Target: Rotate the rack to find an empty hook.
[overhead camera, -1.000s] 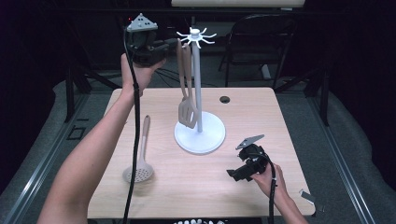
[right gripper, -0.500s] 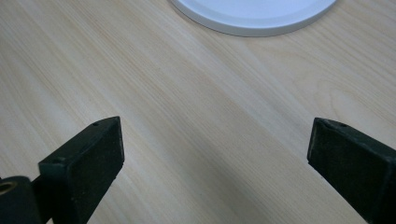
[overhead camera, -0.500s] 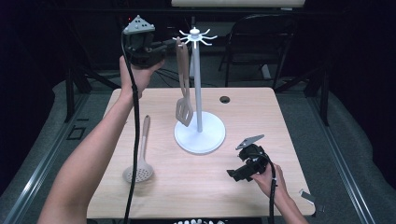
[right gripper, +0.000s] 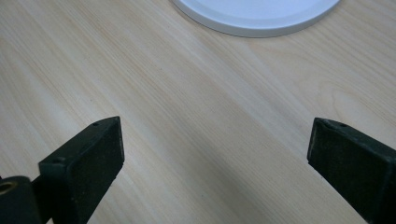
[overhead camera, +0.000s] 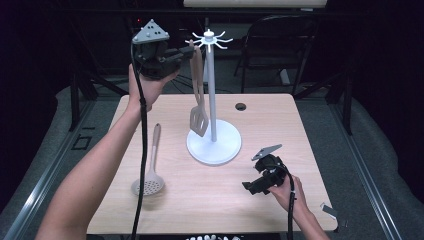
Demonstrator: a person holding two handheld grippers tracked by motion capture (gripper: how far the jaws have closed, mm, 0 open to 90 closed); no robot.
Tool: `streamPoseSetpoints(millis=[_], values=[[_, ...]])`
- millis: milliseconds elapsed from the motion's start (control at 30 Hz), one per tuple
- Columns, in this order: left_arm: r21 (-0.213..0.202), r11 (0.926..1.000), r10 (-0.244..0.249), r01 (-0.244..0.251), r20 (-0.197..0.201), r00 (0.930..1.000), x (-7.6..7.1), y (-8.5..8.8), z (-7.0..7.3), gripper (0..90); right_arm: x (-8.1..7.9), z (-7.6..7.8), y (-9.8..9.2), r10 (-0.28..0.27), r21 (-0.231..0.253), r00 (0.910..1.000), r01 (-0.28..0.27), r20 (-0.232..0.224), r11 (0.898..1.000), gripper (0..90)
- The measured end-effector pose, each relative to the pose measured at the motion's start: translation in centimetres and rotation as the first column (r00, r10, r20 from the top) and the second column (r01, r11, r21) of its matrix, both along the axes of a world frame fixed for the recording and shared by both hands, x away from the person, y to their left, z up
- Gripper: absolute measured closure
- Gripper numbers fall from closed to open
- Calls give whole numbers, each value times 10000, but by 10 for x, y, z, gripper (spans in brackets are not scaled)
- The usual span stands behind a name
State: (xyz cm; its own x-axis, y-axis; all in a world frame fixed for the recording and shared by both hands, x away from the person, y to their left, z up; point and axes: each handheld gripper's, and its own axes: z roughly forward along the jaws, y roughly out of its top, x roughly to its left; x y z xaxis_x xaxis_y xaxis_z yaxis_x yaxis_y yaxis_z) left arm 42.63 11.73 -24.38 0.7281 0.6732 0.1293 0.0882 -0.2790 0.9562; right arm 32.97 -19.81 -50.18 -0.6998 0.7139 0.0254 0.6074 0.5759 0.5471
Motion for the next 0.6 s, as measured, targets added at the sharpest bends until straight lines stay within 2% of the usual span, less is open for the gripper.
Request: streamPoseSetpoints(millis=[100,133,233,500,600], values=[[-44,10000,89,-89,-51,9999,4,-1,-1,900,0,0,-2,45,-59,10000,-45,-22,10000,35],[-35,9999,105,-105,-70,9999,5,-1,-1,900,0,-1,-1,-105,153,9999,104,49,9998,35],[-32,9998,191,-192,-93,9998,7,-2,-1,900,0,0,-2,19,-39,10000,-19,35,10000,35],[-50,9991,411,-412,-186,9990,12,2,-2,900,0,-1,-1,57,54,9999,-57,121,10000,35],[-44,9990,444,-445,-225,9988,13,3,-2,900,0,-2,0,-47,238,9999,43,154,9997,35]])
